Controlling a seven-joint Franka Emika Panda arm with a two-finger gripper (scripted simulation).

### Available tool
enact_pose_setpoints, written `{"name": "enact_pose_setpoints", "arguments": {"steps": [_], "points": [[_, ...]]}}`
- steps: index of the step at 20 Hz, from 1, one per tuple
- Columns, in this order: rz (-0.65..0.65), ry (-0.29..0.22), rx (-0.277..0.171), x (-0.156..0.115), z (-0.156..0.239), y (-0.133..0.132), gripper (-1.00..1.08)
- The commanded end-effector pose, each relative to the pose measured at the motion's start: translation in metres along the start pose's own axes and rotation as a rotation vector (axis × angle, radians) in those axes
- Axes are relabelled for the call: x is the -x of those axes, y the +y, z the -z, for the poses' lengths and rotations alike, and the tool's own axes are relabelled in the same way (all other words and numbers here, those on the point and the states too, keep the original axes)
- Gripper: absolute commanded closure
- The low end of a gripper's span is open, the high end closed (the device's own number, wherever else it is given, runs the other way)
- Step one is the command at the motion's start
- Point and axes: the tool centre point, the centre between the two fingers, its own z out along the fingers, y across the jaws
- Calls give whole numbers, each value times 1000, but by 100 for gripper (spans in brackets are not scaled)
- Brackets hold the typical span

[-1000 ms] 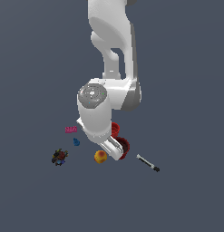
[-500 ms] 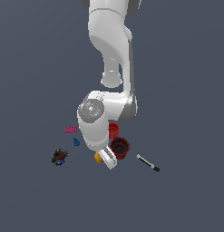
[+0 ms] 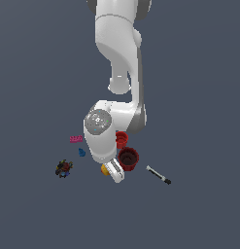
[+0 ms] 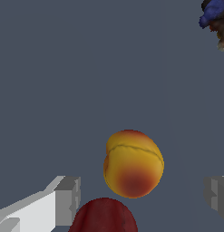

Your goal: Pick up a designated object from a clutter of objects.

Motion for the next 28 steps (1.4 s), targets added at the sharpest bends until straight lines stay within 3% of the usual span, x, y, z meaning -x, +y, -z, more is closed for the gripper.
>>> {"name": "enact_pose_setpoints", "arguments": {"steps": [1, 12, 13, 28], "points": [[-1, -1, 1, 0, -9, 1, -92], [-5, 0, 1, 0, -46, 0, -92], [-5, 0, 1, 0, -46, 0, 108], [-5, 0, 1, 4, -41, 1, 108]]}}
